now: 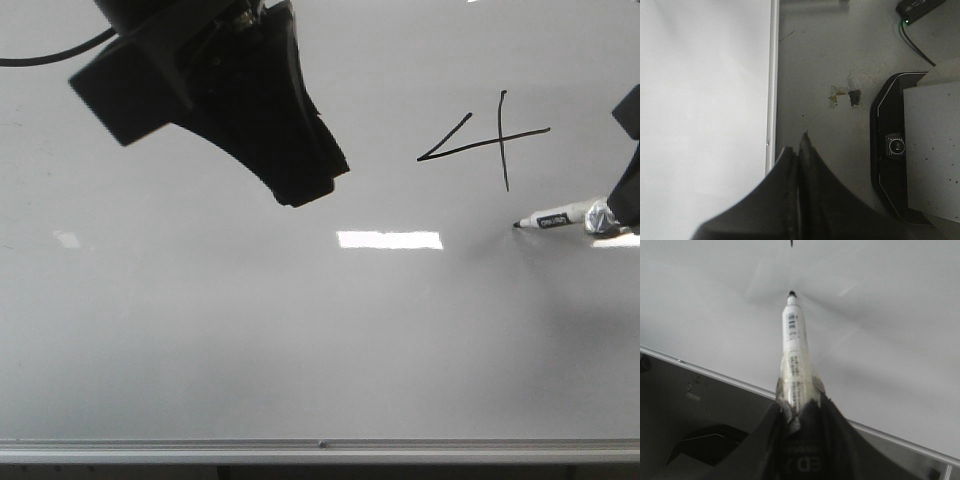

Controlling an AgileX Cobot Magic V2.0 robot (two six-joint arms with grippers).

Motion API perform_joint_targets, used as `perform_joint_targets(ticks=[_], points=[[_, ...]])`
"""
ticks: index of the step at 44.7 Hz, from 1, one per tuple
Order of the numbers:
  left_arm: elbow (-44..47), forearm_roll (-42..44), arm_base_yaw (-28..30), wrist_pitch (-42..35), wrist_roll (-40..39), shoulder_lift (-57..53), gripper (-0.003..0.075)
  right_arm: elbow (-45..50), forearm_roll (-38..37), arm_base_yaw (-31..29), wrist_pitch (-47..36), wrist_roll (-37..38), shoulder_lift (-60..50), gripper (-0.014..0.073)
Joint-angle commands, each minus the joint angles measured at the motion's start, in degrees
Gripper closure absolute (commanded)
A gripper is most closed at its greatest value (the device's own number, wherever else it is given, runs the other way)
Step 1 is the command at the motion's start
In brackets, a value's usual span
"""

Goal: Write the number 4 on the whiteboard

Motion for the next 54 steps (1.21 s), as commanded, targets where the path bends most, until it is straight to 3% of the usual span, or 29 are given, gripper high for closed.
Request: perform_joint_targets(ticks=[1, 5, 14, 18, 30, 42, 47, 54], points=[[-1.88, -1.81, -0.36, -2.23, -0.61, -2.13, 0.0726, -1.62, 0.75, 0.60, -0.17, -0.23, -4.31, 0.0654], [-1.88, -1.89, -0.36, -3.11, -0.61, -2.13, 0.0640, -2.36, 0.75, 3.07, 2.79, -1.13, -8.11, 0.0654], [-1.88, -3.13, -0.36, -10.52, -0.61, -2.13, 0.0183, -2.85, 0.75, 12.51, 7.39, -8.91, -14.85, 0.0654], [-1.88, -3.13, -0.36, -12.61, -0.61, -2.13, 0.0090, -3.53, 0.75, 17.25, 7.76, -9.29, -15.74, 0.0654], [-1.88, -3.13, -0.36, -13.37, -0.05, -2.13, 0.0103, -7.15, 0.75, 28.84, 5.78, -9.97, -16.03, 0.0654], [-1.88, -4.44, -0.36, -13.37, -0.05, -2.13, 0.0125, -7.47, 0.75, 30.40, 4.16, -9.97, -15.95, 0.0654], [-1.88, -5.73, -0.36, -14.13, -0.05, -2.13, 0.0236, -7.47, 0.75, 30.40, 4.16, -9.97, -15.95, 0.0654], [-1.88, -6.55, -0.36, -14.28, -0.05, -2.13, 0.0461, -7.47, 0.75, 30.40, 4.16, -9.97, -15.95, 0.0654]])
